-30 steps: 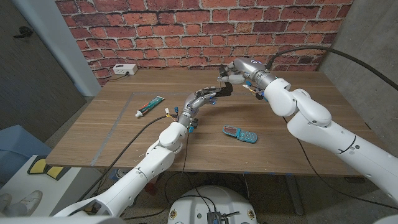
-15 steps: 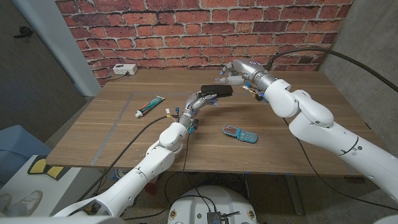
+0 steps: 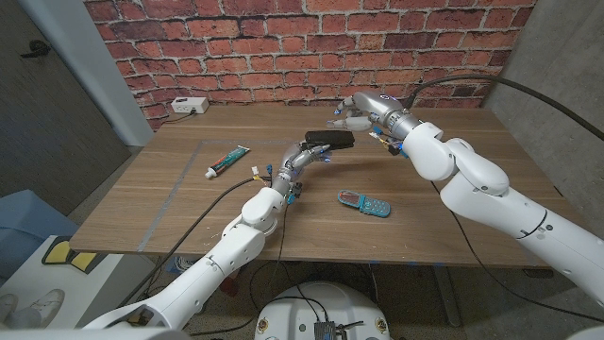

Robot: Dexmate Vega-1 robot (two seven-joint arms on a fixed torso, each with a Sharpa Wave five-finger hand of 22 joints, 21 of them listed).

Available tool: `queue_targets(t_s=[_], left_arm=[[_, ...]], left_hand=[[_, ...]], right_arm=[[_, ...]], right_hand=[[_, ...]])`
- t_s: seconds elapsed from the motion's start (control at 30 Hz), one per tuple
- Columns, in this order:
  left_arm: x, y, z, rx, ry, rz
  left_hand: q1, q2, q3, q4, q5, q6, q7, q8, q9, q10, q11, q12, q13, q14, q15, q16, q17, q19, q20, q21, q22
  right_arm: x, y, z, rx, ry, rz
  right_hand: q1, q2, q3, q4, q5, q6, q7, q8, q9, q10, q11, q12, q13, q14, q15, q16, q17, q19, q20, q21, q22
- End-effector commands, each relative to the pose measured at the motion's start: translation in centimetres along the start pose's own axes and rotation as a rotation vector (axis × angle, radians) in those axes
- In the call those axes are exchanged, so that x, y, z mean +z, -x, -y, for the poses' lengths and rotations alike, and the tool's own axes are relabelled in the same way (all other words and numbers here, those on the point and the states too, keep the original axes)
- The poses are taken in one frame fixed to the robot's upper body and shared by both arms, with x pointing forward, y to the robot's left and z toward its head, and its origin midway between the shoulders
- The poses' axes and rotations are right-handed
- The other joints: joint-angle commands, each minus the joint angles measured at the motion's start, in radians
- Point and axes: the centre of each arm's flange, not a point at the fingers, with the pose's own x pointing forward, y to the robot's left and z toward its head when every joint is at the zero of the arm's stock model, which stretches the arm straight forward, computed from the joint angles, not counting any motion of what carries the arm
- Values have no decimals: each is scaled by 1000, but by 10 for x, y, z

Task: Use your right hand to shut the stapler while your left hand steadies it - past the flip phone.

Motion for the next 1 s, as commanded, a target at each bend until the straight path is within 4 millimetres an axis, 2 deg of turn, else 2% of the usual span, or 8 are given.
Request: queue_targets(t_s=[0.03, 0.13, 0.37, 0.5, 0.77, 0.87, 0.97, 1.0], left_arm=[[-2, 6, 0, 15, 37, 8], [-2, 8, 0, 20, 44, 7], [0, 8, 1, 15, 62, 6], [3, 6, 4, 2, 59, 5], [3, 1, 9, -22, 97, -17], [3, 0, 10, -34, 113, -19], [2, -1, 10, -39, 142, -20], [2, -1, 10, -39, 145, -21]], left_hand=[[69, 70, 23, 17, 9, 90, 60, -3, 4, 58, -65, -1, -4, 4, -70, -2, -1, 8, -94, 17, 0], [67, 68, 23, 17, 9, 87, 54, -6, 4, 57, -67, -1, -2, 5, -71, -3, -2, 7, -95, 19, -1], [61, 75, 24, 22, 10, 53, 51, -17, 22, 27, -67, -12, 11, -3, -70, -7, -2, -15, -93, 27, -2], [43, 87, 30, 36, 7, 6, 42, -35, 45, -12, -70, -27, 26, -18, -70, -5, 14, -50, -87, 38, 0], [29, 88, 37, 40, 5, -5, 34, -49, 50, -29, -72, -40, 25, -37, -70, -12, 18, -89, -75, 41, -2], [22, 89, 40, 43, 5, -7, 34, -55, 49, -34, -73, -49, 17, -46, -70, -18, 13, -106, -65, 40, -3], [19, 91, 41, 44, 6, -6, 35, -56, 49, -30, -72, -50, 14, -44, -70, -17, 14, -108, -63, 41, -4], [16, 93, 42, 45, 7, -4, 40, -57, 49, -29, -72, -52, 11, -32, -70, -10, 18, -108, -61, 43, -4]], right_arm=[[-1, 4, -6, 3, -12, 8], [-3, 5, -8, 3, -20, 8], [-9, 10, -13, -14, -26, 13], [-13, 14, -18, -29, -28, 15], [-22, 21, -24, -64, -41, 35], [-25, 23, -26, -74, -51, 41], [-28, 24, -28, -84, -52, 54], [-28, 24, -28, -88, -48, 55]], right_hand=[[-9, 5, -8, -6, 8, -31, -11, 7, -7, -65, 5, -21, 10, -61, -77, -14, 12, -23, 12, -15, 2], [-11, 8, -16, -16, 8, -61, -15, 12, -19, -141, 9, -52, 17, -154, -56, -38, 13, -60, 33, -40, 0], [-9, 19, -27, -33, 8, -119, -35, 16, -35, -294, 11, -125, 26, -284, -45, -59, 16, -124, 61, -89, -4], [-8, 23, -34, -44, 8, -158, -46, 18, -44, -398, 16, -182, 29, -349, -31, -62, 17, -136, 67, -113, -5], [-4, 27, -39, -54, 8, -201, -58, 19, -51, -467, 8, -225, 36, -426, -20, -70, 15, -163, 75, -141, -5], [-3, 28, -40, -56, 8, -206, -60, 20, -52, -481, 7, -234, 37, -436, -21, -69, 14, -168, 74, -147, -5], [9, 35, -38, -64, 9, -213, -52, 25, -56, -480, 13, -243, 37, -443, -17, -61, 12, -140, 18, -147, -5], [11, 37, -37, -66, 9, -216, -51, 24, -56, -483, 17, -246, 36, -445, -17, -60, 12, -139, 9, -148, -5]])
